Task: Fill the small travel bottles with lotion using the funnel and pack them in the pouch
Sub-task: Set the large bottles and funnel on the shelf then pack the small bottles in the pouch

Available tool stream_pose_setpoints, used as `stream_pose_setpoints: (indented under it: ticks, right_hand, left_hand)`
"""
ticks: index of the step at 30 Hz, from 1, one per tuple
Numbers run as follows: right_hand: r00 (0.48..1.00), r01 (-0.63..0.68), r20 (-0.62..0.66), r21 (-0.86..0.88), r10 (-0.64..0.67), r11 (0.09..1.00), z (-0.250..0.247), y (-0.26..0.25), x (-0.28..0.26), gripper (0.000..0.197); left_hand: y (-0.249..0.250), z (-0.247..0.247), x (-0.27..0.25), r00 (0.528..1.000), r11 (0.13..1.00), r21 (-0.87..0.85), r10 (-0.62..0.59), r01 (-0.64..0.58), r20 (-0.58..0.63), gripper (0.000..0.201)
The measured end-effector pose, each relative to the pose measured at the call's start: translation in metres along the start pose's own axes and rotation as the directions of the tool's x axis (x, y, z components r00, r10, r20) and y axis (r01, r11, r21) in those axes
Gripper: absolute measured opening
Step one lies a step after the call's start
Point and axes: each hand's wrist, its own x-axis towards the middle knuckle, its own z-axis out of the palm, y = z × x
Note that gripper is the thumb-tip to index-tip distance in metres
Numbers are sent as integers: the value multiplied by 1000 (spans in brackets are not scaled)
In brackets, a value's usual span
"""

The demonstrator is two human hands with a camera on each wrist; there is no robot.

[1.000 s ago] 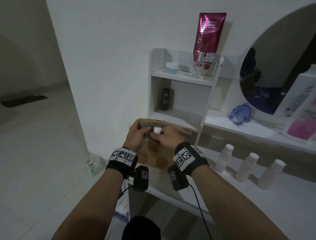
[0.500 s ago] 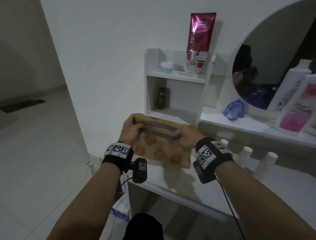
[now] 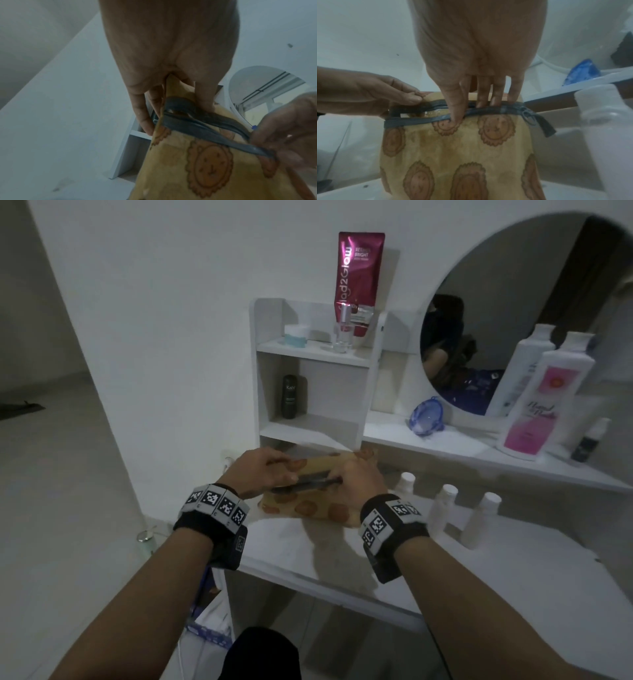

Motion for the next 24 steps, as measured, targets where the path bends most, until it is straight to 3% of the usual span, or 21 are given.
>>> stream_pose_setpoints:
  ticks: [3,5,8,9,11,15,18,21,24]
  right_hand:
    - [997,-28,-75,58,33,998,4,11,-2,18]
    - [953,-93,-273,134,127,987,7,19,-9,29]
    - [749,-333,-520,240,410,912,4,31,-27,44]
    - [691,-415,-527,270,494,869,4,36,-32,53]
    - [635,-507,-479,333,606,795,6,46,-34,69]
    - [615,-595,-279,449,737,667,16,62,-32,71]
    - [612,-629,-132,516,780,581,26,74,-33,50]
    - [684,-625,-14,506,730,595,38,83,-34,43]
    - [704,-627,7,477,710,616,43,85,-32,42]
  left_hand:
    - [1,8,3,992,999,13,54,-53,-112,19]
    - [-1,10,8,987,998,-11,58,-60,-147,18]
    - [1,10,15,988,997,-40,64,-70,-140,20]
    - [2,11,18,988,997,-35,63,-69,-139,21]
    - [3,12,25,989,999,-16,42,-45,-140,21]
    - [-3,14,35,991,1000,-4,-21,20,-130,27]
    - [-8,15,36,992,1000,10,-23,24,-124,30]
    - [-10,13,35,992,999,25,-21,24,-122,30]
    - [-10,12,35,994,999,21,-26,28,-110,30]
